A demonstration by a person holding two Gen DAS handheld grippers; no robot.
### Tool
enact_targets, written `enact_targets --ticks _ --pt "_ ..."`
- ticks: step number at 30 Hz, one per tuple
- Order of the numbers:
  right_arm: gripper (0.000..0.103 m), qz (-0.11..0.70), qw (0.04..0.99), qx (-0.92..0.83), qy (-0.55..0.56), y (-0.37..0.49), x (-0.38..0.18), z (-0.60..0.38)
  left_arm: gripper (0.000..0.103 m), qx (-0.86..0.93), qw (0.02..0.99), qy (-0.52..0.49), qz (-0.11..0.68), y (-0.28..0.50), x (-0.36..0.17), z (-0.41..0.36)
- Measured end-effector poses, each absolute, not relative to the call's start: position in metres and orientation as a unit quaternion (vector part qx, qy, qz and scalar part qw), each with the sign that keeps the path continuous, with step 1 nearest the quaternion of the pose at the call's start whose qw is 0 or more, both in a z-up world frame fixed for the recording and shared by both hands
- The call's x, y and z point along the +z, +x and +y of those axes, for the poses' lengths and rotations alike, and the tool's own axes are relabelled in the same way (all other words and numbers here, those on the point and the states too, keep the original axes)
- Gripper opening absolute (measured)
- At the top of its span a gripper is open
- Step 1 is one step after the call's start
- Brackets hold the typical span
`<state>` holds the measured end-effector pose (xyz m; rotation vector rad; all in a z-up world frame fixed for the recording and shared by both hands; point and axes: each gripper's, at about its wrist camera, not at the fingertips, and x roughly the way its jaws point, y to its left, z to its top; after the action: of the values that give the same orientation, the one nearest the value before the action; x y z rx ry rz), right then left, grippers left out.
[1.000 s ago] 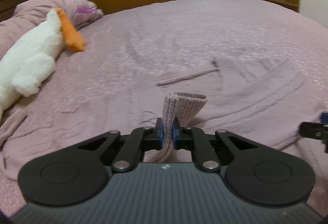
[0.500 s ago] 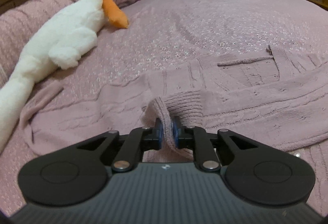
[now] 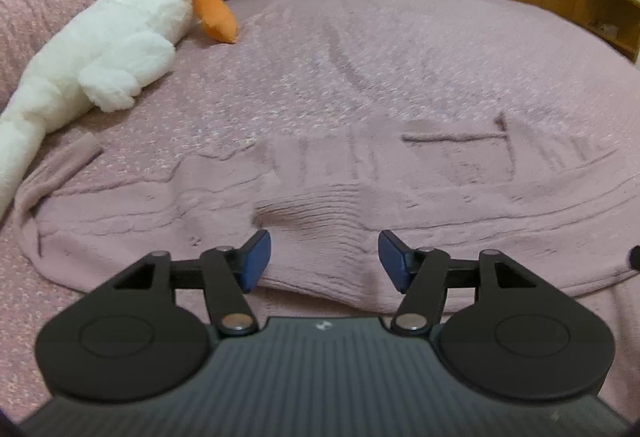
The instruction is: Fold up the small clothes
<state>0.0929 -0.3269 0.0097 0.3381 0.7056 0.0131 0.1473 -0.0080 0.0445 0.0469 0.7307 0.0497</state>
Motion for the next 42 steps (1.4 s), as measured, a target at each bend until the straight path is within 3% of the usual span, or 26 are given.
enact_targets --ticks 11,21,22,23,24,25,26,27,28,42 --pt "0.08 0.285 0.946 -0.056 0.141 0.093 0.023 -0.339 0.062 0.062 0.927 -0.025 0.37 0.154 0.031 0.023" --pt "0.078 0.324 0.933 -0.092 0.123 0.137 -0.003 -0.348 0.061 0.096 0.925 -0.047 0.364 0.158 0.026 0.041" --pt "0.067 0.319 0.937 -0.092 0.111 0.139 -0.004 -0.345 0.061 0.089 0.925 -0.053 0.366 0.159 0.025 0.042" --pt "0.044 0.313 0.941 -0.087 0.097 0.14 -0.004 -0.342 0.061 0.082 0.926 -0.055 0.364 0.159 0.024 0.041" --pt "0.033 0.309 0.944 -0.083 0.084 0.141 -0.005 -0.34 0.06 0.076 0.928 -0.053 0.36 0.158 0.024 0.039" --pt "0.014 0.302 0.946 -0.087 0.076 0.14 -0.006 -0.34 0.058 0.064 0.931 -0.05 0.356 0.158 0.024 0.036" --pt "0.008 0.288 0.95 -0.098 0.067 0.137 -0.004 -0.336 0.045 0.048 0.935 -0.047 0.348 0.157 0.024 0.033" --pt "0.008 0.278 0.952 -0.109 0.061 0.135 -0.001 -0.334 0.03 0.042 0.939 -0.039 0.34 0.156 0.025 0.03" --pt "0.007 0.272 0.953 -0.117 0.063 0.134 0.001 -0.335 0.026 0.043 0.943 -0.026 0.33 0.154 0.027 0.026" --pt "0.008 0.301 0.936 -0.164 0.079 0.147 -0.014 -0.356 0.034 0.072 0.93 0.015 0.361 0.167 0.018 0.028"
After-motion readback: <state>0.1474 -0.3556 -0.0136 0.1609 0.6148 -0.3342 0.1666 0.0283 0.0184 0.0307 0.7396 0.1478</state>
